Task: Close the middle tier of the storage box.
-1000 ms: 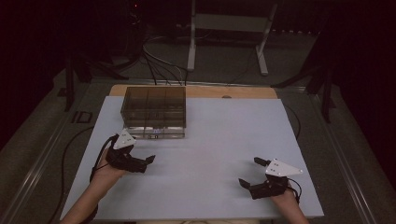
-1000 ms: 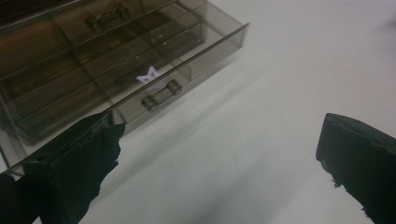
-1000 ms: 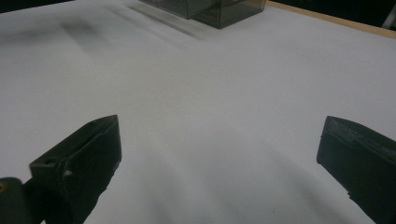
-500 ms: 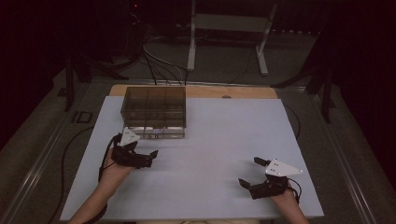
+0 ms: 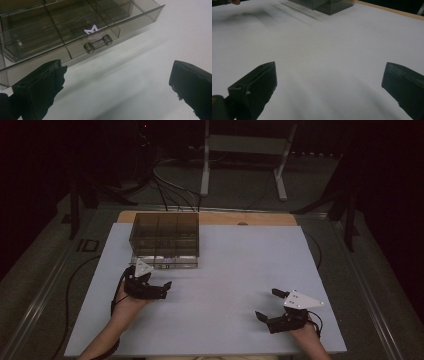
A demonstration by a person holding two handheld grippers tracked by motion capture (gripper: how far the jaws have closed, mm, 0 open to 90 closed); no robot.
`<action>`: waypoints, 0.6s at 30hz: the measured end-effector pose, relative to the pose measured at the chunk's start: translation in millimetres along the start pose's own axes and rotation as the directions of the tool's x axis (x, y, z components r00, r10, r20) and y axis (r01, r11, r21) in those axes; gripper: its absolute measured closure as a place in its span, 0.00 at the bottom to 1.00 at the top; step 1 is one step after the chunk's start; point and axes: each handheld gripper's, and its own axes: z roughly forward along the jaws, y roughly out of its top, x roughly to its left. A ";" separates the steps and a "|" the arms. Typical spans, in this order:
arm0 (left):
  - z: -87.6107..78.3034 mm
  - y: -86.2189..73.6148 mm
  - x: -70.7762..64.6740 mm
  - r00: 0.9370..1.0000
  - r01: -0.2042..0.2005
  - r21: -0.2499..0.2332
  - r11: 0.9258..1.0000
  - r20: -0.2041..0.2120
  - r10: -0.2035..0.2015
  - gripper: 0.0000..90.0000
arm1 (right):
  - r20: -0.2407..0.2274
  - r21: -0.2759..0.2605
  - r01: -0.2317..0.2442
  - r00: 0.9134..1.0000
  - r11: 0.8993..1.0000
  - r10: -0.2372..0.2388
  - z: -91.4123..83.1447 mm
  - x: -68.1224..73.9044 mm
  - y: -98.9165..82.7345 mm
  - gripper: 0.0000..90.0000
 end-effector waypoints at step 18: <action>9.7 -5.0 6.4 0.997 -0.014 0.020 1.000 -0.074 0.015 0.44 | 0.002 0.000 0.003 1.000 1.000 -0.003 -0.8 0.2 0.3 0.00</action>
